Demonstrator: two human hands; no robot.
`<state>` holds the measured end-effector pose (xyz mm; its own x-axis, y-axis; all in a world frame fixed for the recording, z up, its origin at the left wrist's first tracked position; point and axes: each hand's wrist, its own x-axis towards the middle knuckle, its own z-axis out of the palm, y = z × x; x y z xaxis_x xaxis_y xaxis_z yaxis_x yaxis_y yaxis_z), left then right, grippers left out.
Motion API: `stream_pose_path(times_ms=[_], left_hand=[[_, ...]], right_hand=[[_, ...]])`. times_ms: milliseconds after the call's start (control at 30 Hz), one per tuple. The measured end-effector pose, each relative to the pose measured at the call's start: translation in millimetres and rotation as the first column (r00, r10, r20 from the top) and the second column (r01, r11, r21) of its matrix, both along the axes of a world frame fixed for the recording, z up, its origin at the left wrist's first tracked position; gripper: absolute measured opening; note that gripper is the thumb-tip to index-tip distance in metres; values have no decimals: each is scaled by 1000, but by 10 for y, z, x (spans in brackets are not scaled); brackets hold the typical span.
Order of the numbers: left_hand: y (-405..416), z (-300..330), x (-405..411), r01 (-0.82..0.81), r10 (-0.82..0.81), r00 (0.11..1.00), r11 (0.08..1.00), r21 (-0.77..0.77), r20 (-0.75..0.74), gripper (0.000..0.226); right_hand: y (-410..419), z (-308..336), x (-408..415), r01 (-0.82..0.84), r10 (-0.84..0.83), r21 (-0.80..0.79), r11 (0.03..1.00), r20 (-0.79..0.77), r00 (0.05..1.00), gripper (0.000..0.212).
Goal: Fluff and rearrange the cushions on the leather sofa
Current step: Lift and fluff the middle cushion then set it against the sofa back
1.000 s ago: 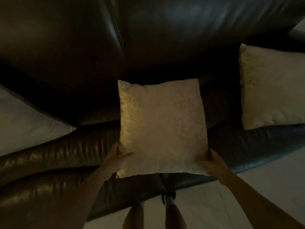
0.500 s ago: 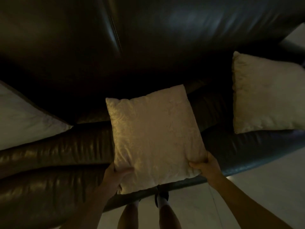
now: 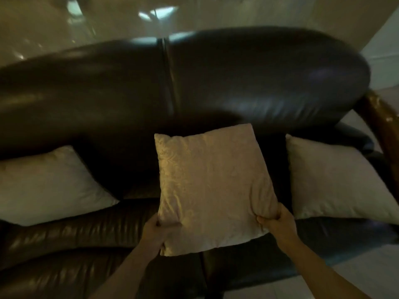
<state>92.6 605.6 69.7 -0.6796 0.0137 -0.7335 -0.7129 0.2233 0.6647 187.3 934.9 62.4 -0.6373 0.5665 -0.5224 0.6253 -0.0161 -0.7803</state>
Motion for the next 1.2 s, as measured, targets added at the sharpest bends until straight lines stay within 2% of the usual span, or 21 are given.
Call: stream_pose_path(times_ms=[167, 300, 367, 433, 533, 633, 733, 867, 967, 1067, 1133, 1200], left_hand=[[96, 673, -322, -32, 45, 989, 995, 94, -138, 51], [155, 1190, -555, -31, 60, 970, 992, 121, -235, 67], [181, 1485, -637, -28, 74, 951, 988, 154, -301, 69], [183, 1788, -688, -33, 102, 930, 980, 197, -352, 67], [161, 2161, -847, 7, 109, 899, 965, 262, -425, 85], [133, 2412, -991, 50, 107, 870, 952, 301, -481, 99], [123, 2739, -1113, 96, 108, 828, 940, 328, -550, 93], [56, 3123, -1272, 67, 219, 767, 907, 415, -603, 60], [-71, 3346, -1417, -8, 316, 668, 908, 418, -674, 79], [-158, 3609, -1522, -86, 297, 591, 948, 308, -750, 108], [-196, 3744, -1597, -69, 229, 562, 971, 231, -795, 108], [-250, 3801, -1658, 38, 145, 561, 979, 200, -815, 106]], right_hand=[[95, 707, -352, -35, 50, 80, 996, -185, 981, 68], [163, 1456, -663, -49, 95, 136, 990, -362, 927, 70], [213, 1861, -811, -59, 136, 190, 980, -426, 894, 64], [225, 2230, -937, -27, 161, 284, 959, -459, 874, 57], [204, 2831, -1106, -8, 238, 401, 916, -528, 815, 62], [185, 3372, -1218, -25, 324, 476, 879, -560, 763, 57], [232, 3847, -1385, 6, 348, 504, 864, -604, 717, 73], [312, 4270, -1593, -12, 395, 531, 847, -615, 683, 67], [259, 4571, -1624, 1, 470, 658, 753, -540, 698, 62], [190, 4732, -1607, 1, 540, 757, 653, -467, 700, 42], [135, 4754, -1637, 25, 588, 823, 568, -427, 687, 34], [99, 4708, -1692, 22, 645, 870, 492, -382, 662, 30]])
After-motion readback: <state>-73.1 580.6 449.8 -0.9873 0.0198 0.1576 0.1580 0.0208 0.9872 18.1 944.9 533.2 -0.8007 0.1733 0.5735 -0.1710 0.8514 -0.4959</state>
